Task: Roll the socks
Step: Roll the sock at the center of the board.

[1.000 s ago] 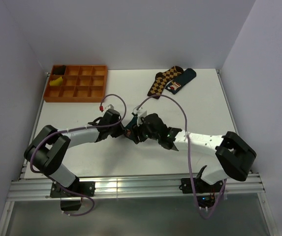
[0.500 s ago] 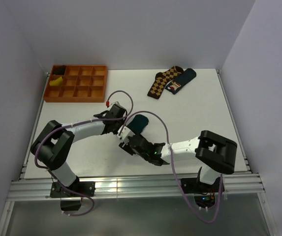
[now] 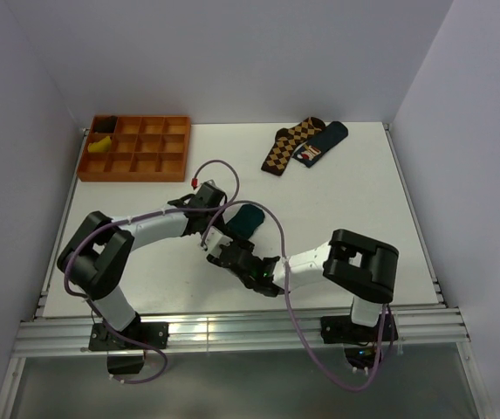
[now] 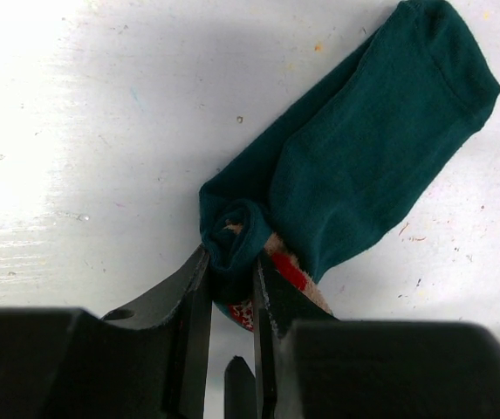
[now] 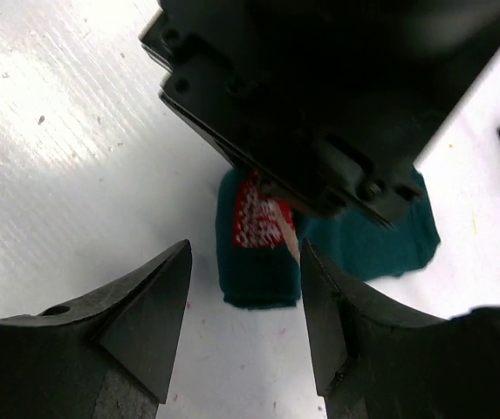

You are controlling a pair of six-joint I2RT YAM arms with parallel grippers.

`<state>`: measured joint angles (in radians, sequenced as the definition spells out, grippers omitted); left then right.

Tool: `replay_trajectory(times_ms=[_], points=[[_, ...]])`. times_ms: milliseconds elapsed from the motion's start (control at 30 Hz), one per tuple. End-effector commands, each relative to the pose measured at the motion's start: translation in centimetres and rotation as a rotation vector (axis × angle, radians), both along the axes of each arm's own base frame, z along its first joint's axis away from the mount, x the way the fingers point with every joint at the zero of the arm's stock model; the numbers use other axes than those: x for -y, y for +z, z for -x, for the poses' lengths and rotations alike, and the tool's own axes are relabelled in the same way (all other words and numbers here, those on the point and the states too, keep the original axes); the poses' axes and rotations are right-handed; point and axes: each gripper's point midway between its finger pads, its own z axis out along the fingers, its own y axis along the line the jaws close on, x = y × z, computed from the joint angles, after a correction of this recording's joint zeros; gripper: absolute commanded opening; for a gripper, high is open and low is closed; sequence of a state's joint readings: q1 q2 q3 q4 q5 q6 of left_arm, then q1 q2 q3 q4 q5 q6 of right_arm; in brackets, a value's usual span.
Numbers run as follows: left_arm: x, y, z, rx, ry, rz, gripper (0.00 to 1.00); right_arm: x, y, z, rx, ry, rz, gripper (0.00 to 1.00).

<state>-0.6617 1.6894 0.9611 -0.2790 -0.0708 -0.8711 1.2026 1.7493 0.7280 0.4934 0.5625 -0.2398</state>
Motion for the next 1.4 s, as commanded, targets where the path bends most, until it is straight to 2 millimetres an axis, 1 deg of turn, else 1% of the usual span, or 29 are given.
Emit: replay_trajectory(times_ms=[0,67,167,200,267,333,367,467,500,533,600,633,733,767,833,867,900,933,967,1033,1100,1133,1167,1200,1233,1267,1300,1333,1367], points=[[-0.6,-1.7,1.9,-0.084,-0.057,-0.056,0.0,-1.4,1.2,-0.9,0.056,-0.012,-0.015,0.6],[-0.5,-1.7,1.9,-0.085,-0.06,-0.053,0.0,-1.7,0.8,-1.0,0.048,-0.01,-0.003,0.6],[-0.5,-1.7,1.9,-0.085,-0.061,-0.052,0.0,-1.7,-0.7,-0.6,0.006,-0.009,0.009,0.59],[-0.5,-1.7,1.9,-0.086,-0.063,-0.052,0.0,-1.6,-0.8,-0.6,0.005,-0.009,0.013,0.59],[-0.4,-1.7,1.9,-0.089,-0.069,-0.056,0.0,-1.2,-2.1,-0.4,-0.02,-0.022,0.028,0.57],[-0.4,-1.7,1.9,-0.088,-0.073,-0.055,0.0,-0.8,-2.9,-0.3,-0.038,-0.045,0.037,0.5],[-0.4,-1.7,1.8,-0.088,-0.072,-0.057,0.0,-0.5,-3.6,-0.2,-0.047,-0.054,0.053,0.43],[-0.3,-1.6,1.7,-0.089,-0.078,-0.056,0.0,0.0,-4.8,0.1,-0.082,-0.072,0.056,0.31],[-0.3,-1.6,1.7,-0.09,-0.077,-0.055,0.0,0.3,-5.1,0.1,-0.092,-0.082,0.054,0.21],[-0.3,-1.5,1.7,-0.088,-0.073,-0.051,0.0,0.6,-5.5,0.1,-0.109,-0.098,0.05,0.16],[-0.3,-1.1,1.5,-0.075,-0.063,-0.038,0.02,0.8,-5.8,0.4,-0.144,-0.093,0.031,0.02],[-0.3,-0.9,1.4,-0.07,-0.051,-0.031,0.04,1.0,-5.9,0.3,-0.166,-0.108,0.01,0.0],[-0.7,0.2,0.8,-0.037,-0.011,-0.007,0.18,0.8,-5.7,0.9,-0.239,-0.101,-0.06,0.0],[-1.1,0.9,0.4,-0.02,0.011,0.002,0.26,1.0,-5.7,0.8,-0.258,-0.104,-0.08,0.0],[-1.5,1.8,-0.3,0.005,0.049,0.02,0.34,0.4,-5.6,1.4,-0.33,-0.086,-0.135,0.0],[-2.1,2.5,-0.7,0.024,0.074,0.031,0.41,0.3,-5.4,1.3,-0.353,-0.087,-0.157,0.0],[-2.5,3.0,-1.1,0.044,0.098,0.031,0.45,-0.4,-5.4,1.9,-0.41,-0.055,-0.192,0.0],[-2.8,3.3,-1.2,0.055,0.119,0.042,0.55,-0.6,-5.2,2.1,-0.442,-0.044,-0.207,0.0],[-3.3,4.3,-1.7,0.083,0.146,0.059,0.61,-0.5,-5.2,1.8,-0.466,-0.053,-0.222,0.0],[-4.1,4.9,-2.1,0.11,0.188,0.07,0.73,-1.2,-5.2,2.4,-0.534,-0.032,-0.252,0.0],[-5.0,6.2,-2.8,0.152,0.245,0.095,0.76,-2.0,-5.0,2.7,-0.617,-0.022,-0.289,0.0],[-5.5,5.9,-2.5,0.152,0.265,0.094,0.75,-2.2,-4.8,2.6,-0.638,-0.025,-0.308,0.0],[-5.9,6.8,-2.7,0.179,0.285,0.115,0.75,-2.5,-4.6,2.7,-0.665,-0.021,-0.329,0.0],[-6.2,7.0,-2.7,0.187,0.309,0.13,0.75,-2.8,-4.3,2.6,-0.695,-0.035,-0.372,0.0],[-6.8,6.6,-2.3,0.183,0.324,0.131,0.75,-3.1,-4.0,2.7,-0.722,-0.037,-0.399,0.0],[-7.2,7.4,-2.4,0.21,0.346,0.152,0.74,-3.7,-3.6,3.3,-0.776,-0.008,-0.432,0.0],[-7.4,7.4,-2.3,0.215,0.363,0.164,0.74,-3.9,-3.5,3.6,-0.829,-0.028,-0.478,0.0],[-7.9,7.4,-1.8,0.222,0.371,0.173,0.73,-4.3,-2.8,3.1,-0.851,-0.027,-0.537,0.0],[-8.0,7.5,-1.7,0.231,0.38,0.184,0.72,-4.5,-2.9,3.6,-0.906,-0.017,-0.564,0.0]])
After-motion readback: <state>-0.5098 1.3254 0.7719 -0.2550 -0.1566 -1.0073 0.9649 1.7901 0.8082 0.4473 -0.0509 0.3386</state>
